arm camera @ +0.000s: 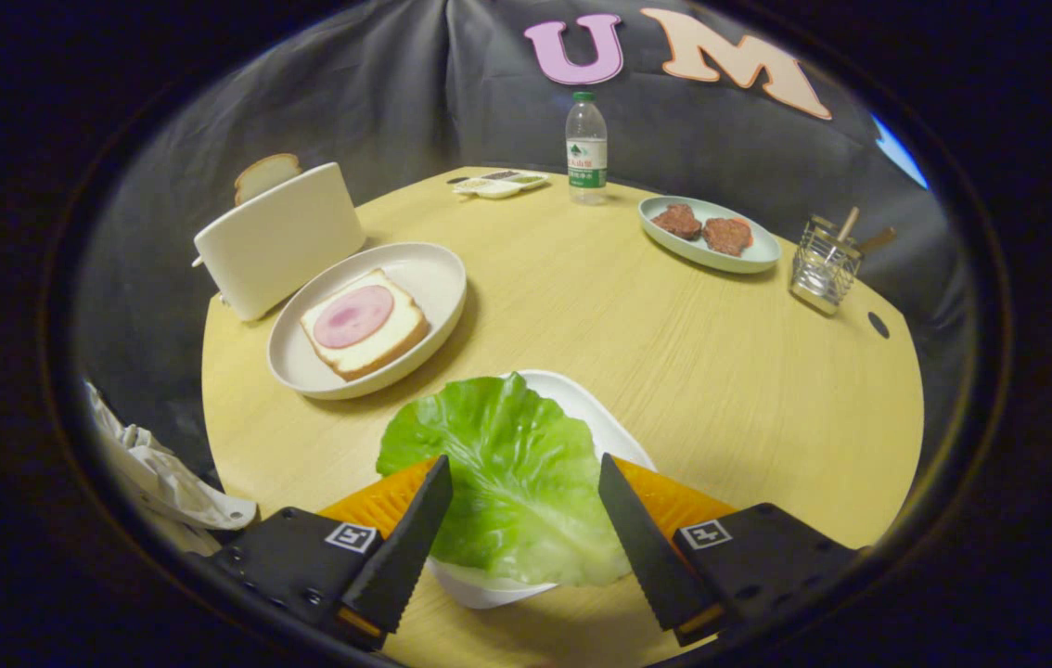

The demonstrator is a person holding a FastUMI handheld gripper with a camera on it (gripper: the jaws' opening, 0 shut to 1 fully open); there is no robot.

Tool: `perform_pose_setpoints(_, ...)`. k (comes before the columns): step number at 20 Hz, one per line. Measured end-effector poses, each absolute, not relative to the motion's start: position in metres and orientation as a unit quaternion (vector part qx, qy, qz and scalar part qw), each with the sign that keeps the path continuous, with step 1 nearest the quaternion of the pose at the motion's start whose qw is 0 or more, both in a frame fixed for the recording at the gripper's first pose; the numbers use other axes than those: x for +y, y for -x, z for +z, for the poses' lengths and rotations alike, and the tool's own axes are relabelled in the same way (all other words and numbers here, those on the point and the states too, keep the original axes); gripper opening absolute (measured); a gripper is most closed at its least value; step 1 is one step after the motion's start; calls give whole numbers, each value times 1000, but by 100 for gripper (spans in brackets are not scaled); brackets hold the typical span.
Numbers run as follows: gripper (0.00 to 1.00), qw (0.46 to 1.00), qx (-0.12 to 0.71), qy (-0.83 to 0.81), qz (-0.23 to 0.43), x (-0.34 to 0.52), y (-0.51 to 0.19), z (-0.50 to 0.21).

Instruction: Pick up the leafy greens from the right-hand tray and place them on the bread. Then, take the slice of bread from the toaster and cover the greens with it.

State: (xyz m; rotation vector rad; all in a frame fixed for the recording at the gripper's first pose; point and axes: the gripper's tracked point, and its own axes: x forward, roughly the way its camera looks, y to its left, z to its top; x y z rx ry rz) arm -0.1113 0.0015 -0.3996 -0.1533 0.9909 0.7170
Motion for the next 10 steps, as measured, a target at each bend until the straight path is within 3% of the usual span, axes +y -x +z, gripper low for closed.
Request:
perform_pose_setpoints(4,96,817,465,93,328,-3,110,-406)
perform_pose_setpoints(10,49,818,466,97,323,-2,109,-407)
